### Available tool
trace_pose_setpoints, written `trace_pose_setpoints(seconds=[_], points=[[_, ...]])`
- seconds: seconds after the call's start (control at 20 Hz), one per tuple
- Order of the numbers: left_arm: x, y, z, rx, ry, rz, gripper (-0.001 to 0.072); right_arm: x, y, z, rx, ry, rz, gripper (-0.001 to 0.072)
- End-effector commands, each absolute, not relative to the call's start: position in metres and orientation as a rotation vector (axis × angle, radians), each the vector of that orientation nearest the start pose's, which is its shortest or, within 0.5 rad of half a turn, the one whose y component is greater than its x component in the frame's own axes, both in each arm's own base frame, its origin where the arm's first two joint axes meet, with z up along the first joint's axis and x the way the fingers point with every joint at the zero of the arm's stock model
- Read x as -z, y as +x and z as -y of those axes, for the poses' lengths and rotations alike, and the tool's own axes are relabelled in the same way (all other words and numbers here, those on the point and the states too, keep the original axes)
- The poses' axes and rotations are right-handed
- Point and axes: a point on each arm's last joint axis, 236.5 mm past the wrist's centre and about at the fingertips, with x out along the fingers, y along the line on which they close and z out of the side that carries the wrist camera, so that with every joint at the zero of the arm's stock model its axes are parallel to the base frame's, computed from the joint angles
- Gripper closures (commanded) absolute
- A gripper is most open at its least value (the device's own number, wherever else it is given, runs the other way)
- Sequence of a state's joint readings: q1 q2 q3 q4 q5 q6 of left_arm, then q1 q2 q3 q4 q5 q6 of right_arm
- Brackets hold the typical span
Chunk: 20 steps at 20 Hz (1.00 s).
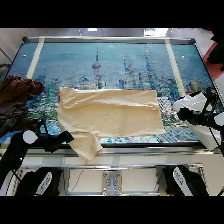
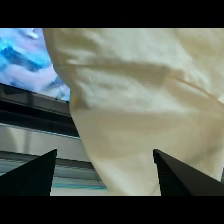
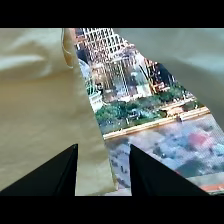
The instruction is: Fold the shirts.
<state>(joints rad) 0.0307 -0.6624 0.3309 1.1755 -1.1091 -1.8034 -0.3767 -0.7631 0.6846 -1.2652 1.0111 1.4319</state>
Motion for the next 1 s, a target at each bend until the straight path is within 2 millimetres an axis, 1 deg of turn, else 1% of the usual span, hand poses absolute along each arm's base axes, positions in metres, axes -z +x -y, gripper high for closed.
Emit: trace_pose_setpoints(seconds=[0.0,0.2,0.25,0.35,0.4,0.45,0.55,0.65,0.75,0.85,0.9,0.95], points=[[0.084,0.165,0.088,-0.016,-0.668,-1.506,0.0007,-0.026,0.298,0.053,0.122,0.351,-0.975,0.0327],[0.099,0.154,0.103,0.000,-0.746,-1.584,0.0006,-0.029,0.302,0.056,0.130,0.347,-0.953,0.0327],[0.100,0.155,0.103,-0.003,-0.754,-1.582,0.0007,-0.029,0.302,0.056,0.130,0.348,-0.953,0.0328],[0.099,0.166,0.104,-0.007,-0.776,-1.538,0.0021,-0.029,0.302,0.056,0.130,0.347,-0.953,0.0328],[0.098,0.170,0.106,-0.001,-0.792,-1.524,0.0092,-0.029,0.302,0.056,0.130,0.348,-0.953,0.0328],[0.097,0.172,0.108,0.015,-0.794,-1.517,0.0136,-0.029,0.302,0.055,0.129,0.351,-0.952,0.0328],[0.100,0.172,0.110,0.018,-0.798,-1.527,0.0137,-0.030,0.303,0.053,0.123,0.364,-0.947,0.0328],[0.106,0.167,0.114,0.033,-0.798,-1.574,0.0136,-0.032,0.305,0.049,0.112,0.385,-0.940,0.0328],[0.112,0.161,0.116,0.048,-0.758,-1.605,0.0137,-0.032,0.306,0.047,0.107,0.396,-0.937,0.0328],[0.114,0.161,0.116,0.050,-0.746,-1.605,0.0136,-0.033,0.306,0.046,0.105,0.399,-0.935,0.0329],[0.114,0.162,0.116,0.050,-0.746,-1.602,0.0153,-0.033,0.306,0.046,0.105,0.399,-0.934,0.0329],[0.114,0.163,0.116,0.048,-0.746,-1.597,0.0260,-0.033,0.306,0.046,0.105,0.400,-0.934,0.0329]])
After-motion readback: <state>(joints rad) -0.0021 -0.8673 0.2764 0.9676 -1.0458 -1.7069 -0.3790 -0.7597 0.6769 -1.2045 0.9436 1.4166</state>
